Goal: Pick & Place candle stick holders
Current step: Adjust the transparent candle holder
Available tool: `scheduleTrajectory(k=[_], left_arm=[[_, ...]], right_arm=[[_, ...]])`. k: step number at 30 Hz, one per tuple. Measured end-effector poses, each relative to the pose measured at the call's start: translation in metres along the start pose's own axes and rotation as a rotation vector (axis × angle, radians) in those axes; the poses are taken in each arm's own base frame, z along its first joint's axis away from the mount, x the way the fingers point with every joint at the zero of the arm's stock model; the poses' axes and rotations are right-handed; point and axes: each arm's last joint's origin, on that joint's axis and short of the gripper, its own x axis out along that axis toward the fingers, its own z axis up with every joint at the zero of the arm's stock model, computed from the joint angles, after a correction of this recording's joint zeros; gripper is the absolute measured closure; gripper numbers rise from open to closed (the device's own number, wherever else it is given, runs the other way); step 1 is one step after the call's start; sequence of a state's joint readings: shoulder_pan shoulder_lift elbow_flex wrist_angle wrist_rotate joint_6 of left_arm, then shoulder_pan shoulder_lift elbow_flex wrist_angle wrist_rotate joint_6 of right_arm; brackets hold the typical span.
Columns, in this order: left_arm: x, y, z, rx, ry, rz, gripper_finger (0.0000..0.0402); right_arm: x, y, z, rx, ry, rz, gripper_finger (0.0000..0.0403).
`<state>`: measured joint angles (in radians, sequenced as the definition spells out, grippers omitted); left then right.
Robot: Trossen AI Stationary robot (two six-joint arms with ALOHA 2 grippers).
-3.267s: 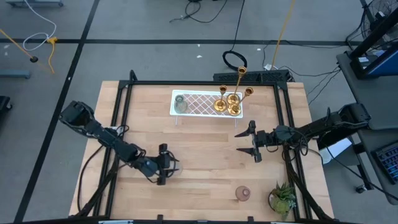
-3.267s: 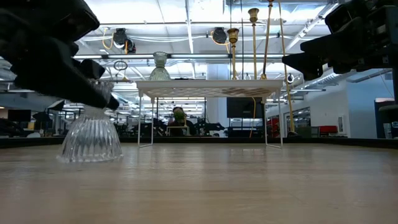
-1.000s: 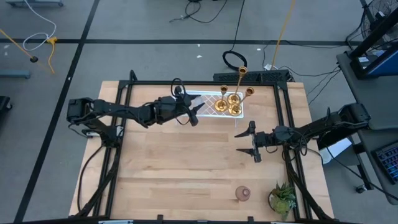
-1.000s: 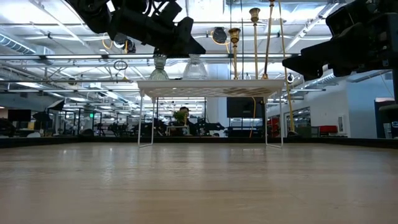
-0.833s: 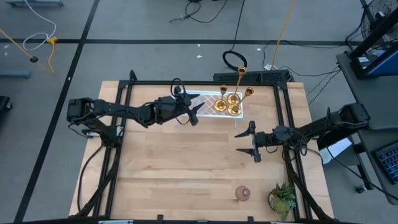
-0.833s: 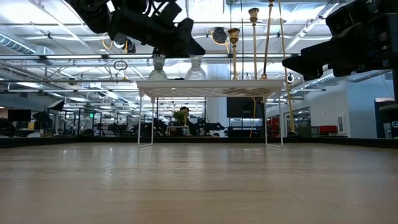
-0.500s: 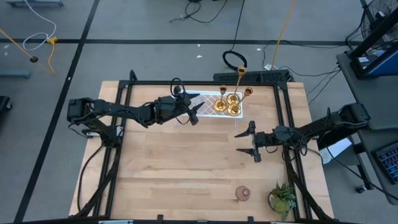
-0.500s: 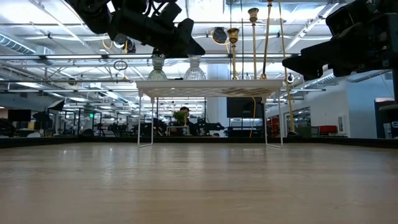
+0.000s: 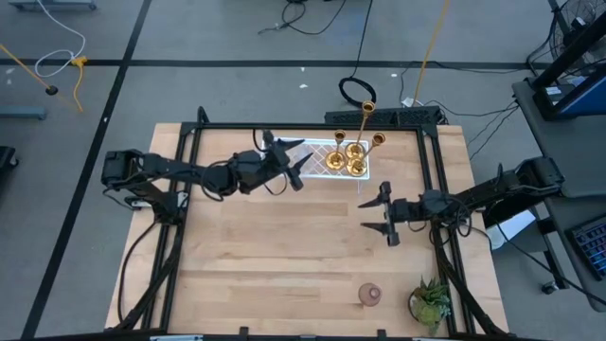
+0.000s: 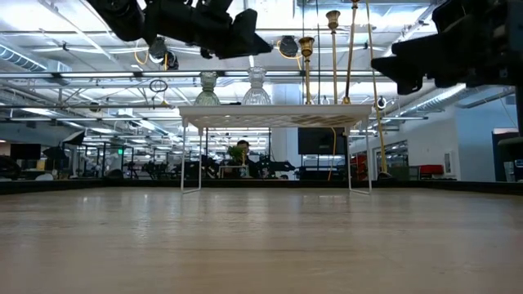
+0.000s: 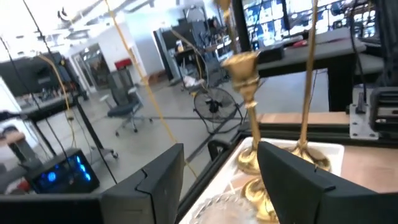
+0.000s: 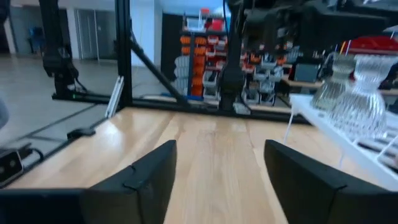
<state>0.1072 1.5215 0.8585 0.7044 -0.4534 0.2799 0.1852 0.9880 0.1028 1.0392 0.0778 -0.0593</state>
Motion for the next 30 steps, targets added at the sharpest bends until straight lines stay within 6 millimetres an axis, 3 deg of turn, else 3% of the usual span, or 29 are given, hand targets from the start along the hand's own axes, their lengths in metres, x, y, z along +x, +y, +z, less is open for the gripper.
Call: scheduleTrajectory(k=[9, 13, 17, 21, 30], left_arm=[[-0.012, -0.022, 0.009, 0.044, -0.046, -0.061, 0.0193], [-0.021, -0.036, 0.012, 0.025, -0.030, -0.054, 0.0234], [-0.024, -0.043, 0.010, -0.096, 0.001, -0.122, 0.0313], [-0.015, -0.049, -0.009, -0.209, 0.075, -0.132, 0.0389], [0.006, -0.061, -0.025, -0.197, 0.108, 0.068, 0.0397]], right_arm=[[0.005, 0.000, 0.007, 0.017, -0.081, -0.016, 0.0323], [0.017, -0.002, 0.010, 0.011, -0.062, -0.086, 0.0391], [0.029, -0.001, 0.008, -0.010, -0.030, -0.086, 0.0388], [0.036, -0.001, 0.006, -0.010, -0.003, -0.119, 0.0392], [0.036, -0.006, 0.005, 0.082, -0.006, -0.291, 0.0397]])
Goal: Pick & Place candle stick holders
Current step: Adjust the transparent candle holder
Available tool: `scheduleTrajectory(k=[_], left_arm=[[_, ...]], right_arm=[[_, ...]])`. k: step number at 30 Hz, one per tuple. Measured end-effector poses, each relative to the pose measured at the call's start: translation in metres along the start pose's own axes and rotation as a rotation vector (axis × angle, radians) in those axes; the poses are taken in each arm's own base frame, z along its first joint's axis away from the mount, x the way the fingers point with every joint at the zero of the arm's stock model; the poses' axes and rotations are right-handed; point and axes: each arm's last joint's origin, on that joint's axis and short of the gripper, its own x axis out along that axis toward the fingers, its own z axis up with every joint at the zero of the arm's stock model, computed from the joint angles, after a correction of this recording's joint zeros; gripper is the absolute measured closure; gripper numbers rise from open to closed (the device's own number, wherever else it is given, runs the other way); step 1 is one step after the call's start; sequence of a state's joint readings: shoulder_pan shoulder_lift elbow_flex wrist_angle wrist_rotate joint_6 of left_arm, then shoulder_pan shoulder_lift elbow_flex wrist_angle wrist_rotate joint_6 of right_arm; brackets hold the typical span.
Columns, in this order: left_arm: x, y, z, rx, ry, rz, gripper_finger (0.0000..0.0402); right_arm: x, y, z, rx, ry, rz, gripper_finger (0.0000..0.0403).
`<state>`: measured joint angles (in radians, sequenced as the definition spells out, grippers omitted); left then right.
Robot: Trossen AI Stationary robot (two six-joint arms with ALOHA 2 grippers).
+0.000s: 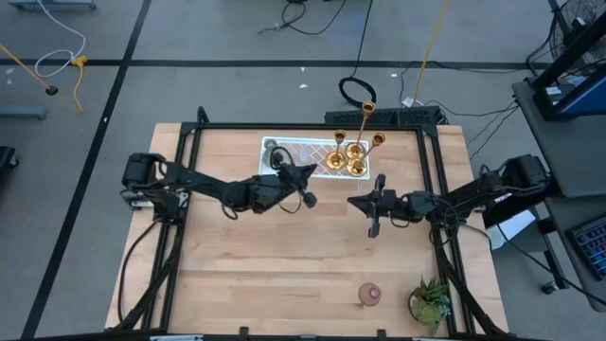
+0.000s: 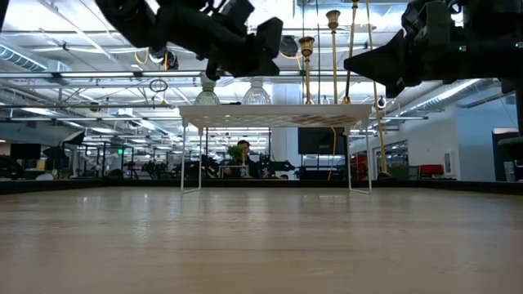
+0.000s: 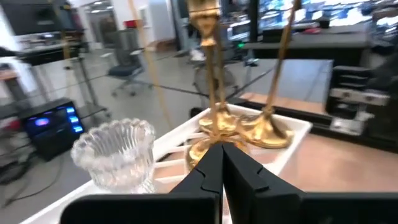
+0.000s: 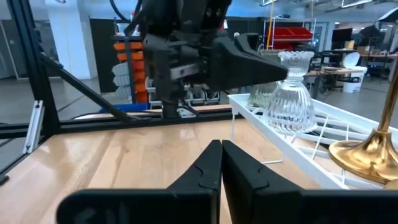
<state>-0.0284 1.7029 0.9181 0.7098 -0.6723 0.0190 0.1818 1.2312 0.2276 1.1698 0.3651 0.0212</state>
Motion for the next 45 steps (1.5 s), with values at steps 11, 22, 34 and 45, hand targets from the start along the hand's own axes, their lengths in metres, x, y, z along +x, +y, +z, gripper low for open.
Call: scheduleTrajectory(k=[11, 22, 34, 45], left_arm=[[0.024, -0.013, 0.005, 0.113, 0.136, 0.225, 0.0397], [0.023, -0.010, 0.003, 0.143, 0.149, 0.344, 0.0399], [0.021, -0.006, 0.001, 0.180, 0.159, 0.470, 0.0394], [0.019, -0.003, 0.000, 0.230, 0.171, 0.561, 0.0398]], right_arm=[[0.000, 0.000, 0.000, -0.006, 0.001, 0.002, 0.0397], [0.000, 0.000, -0.001, -0.004, 0.012, 0.003, 0.0397], [0.000, 0.000, -0.003, -0.010, 0.030, 0.003, 0.0397], [0.000, 0.000, -0.004, -0.033, 0.041, 0.010, 0.0392]])
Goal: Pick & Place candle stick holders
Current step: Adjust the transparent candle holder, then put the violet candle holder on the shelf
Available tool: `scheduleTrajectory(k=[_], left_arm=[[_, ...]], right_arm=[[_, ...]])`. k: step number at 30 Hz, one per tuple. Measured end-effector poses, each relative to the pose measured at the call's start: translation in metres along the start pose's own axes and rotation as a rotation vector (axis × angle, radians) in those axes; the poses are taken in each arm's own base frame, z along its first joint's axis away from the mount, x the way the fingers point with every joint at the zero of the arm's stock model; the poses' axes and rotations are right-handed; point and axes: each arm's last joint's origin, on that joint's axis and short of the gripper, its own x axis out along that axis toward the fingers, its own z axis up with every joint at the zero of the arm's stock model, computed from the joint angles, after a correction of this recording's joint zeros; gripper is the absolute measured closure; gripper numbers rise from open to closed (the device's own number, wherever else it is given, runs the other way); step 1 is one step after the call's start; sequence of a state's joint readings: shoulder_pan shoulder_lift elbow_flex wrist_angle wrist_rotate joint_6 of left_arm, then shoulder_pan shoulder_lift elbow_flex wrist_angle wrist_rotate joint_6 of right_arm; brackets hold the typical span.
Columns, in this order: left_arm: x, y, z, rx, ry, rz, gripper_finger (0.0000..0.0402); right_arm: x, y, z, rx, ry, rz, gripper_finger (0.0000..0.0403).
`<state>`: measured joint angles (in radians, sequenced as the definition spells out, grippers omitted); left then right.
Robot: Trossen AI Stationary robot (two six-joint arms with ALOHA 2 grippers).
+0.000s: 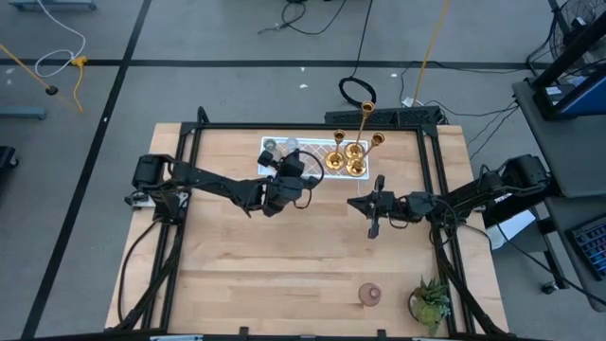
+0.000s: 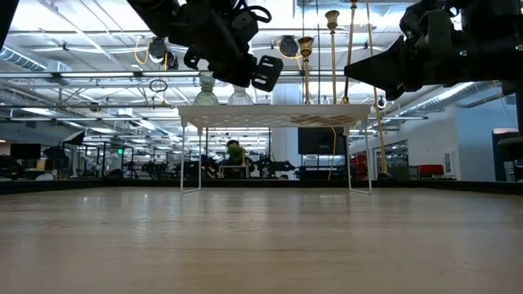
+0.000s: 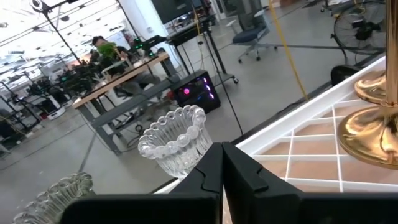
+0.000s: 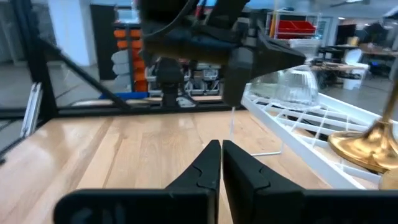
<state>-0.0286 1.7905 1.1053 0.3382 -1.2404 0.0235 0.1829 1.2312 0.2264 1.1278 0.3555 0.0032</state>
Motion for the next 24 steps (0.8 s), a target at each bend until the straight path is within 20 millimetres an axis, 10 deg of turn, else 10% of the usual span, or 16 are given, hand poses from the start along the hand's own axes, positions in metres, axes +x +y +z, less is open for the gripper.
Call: scheduleTrajectory(k=[24], left_arm=[[-0.063, 0.028, 0.042, -0.036, -0.076, -0.221, 0.0376]], right_arm=[[-0.021, 0.017, 0.006, 0.009, 0.083, 0.826, 0.0164]])
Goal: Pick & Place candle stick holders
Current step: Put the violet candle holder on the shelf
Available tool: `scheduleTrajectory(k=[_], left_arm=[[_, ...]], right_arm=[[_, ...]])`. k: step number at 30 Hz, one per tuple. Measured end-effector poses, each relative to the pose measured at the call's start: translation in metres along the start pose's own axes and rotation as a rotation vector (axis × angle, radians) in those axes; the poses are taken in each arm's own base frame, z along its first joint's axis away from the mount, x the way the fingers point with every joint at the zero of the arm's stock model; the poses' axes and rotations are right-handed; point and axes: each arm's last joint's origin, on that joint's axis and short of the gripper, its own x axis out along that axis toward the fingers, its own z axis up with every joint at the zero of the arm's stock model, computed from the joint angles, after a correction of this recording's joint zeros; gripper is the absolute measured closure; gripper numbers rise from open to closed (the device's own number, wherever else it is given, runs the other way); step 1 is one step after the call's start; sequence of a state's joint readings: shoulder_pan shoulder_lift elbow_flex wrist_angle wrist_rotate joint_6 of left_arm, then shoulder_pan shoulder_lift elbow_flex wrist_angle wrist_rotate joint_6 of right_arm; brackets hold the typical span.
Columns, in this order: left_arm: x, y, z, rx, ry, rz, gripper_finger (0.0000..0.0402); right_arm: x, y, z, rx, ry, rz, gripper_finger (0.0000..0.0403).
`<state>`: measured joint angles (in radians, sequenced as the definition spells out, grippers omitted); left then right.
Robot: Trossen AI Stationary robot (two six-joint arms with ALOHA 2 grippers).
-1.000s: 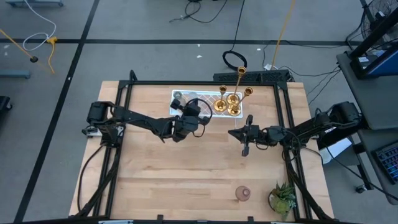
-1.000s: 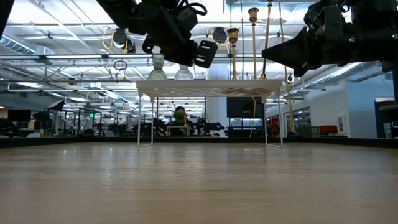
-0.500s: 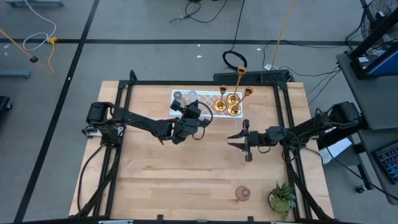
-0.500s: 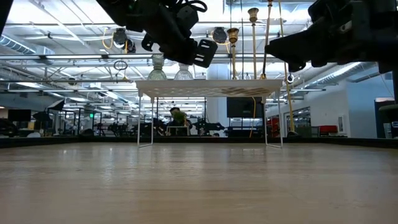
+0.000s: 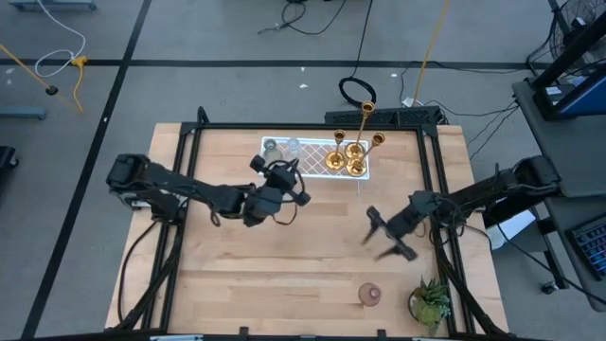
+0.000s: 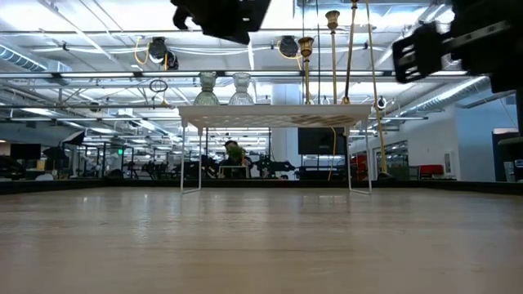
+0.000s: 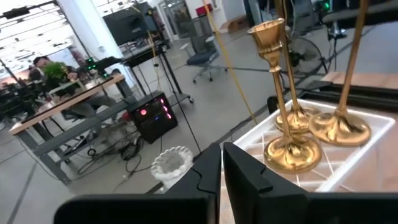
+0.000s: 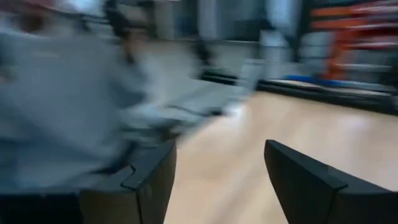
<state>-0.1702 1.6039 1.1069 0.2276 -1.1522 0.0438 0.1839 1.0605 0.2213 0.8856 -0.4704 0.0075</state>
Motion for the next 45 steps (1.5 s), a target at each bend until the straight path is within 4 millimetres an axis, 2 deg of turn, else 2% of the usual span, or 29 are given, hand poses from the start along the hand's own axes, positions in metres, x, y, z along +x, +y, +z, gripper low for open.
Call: scheduleTrajectory(k=[2, 5, 12, 18, 23, 27, 32, 37, 41, 45], left_arm=[[-0.009, 0.006, 0.004, 0.027, 0.006, -0.018, 0.0376], [-0.022, 0.013, 0.011, 0.018, -0.001, -0.046, 0.0376], [-0.057, 0.047, 0.031, 0.023, -0.003, -0.205, 0.0376], [-0.079, 0.083, 0.039, -0.008, 0.026, -0.356, 0.0375], [-0.098, 0.114, 0.047, -0.043, 0.013, -0.436, 0.0370], [-0.109, 0.131, 0.051, -0.065, -0.007, -0.491, 0.0334], [-0.117, 0.136, 0.049, -0.037, -0.002, -0.523, 0.0263], [-0.119, 0.134, 0.047, -0.017, 0.006, -0.536, 0.0207], [-0.119, 0.133, 0.045, -0.002, 0.016, -0.538, 0.0183], [-0.119, 0.130, 0.044, 0.007, 0.020, -0.541, 0.0177]], right_arm=[[-0.003, 0.007, 0.000, 0.024, -0.006, 0.149, 0.0164], [-0.006, 0.018, -0.009, 0.017, 0.021, 0.256, 0.0167], [0.011, 0.041, -0.022, 0.006, 0.064, 0.144, 0.0162], [0.024, 0.062, -0.029, -0.006, 0.004, 0.242, 0.0149], [0.050, 0.066, -0.034, -0.001, 0.039, 0.226, 0.0141], [0.070, 0.062, -0.041, 0.014, 0.109, 0.131, 0.0135], [0.080, 0.067, -0.049, 0.066, 0.153, 0.204, 0.0139], [0.080, 0.074, -0.053, 0.078, 0.171, 0.237, 0.0140], [0.080, 0.078, -0.055, 0.066, 0.197, 0.250, 0.0143], [0.079, 0.077, -0.060, 0.085, 0.248, 0.202, 0.0157]])
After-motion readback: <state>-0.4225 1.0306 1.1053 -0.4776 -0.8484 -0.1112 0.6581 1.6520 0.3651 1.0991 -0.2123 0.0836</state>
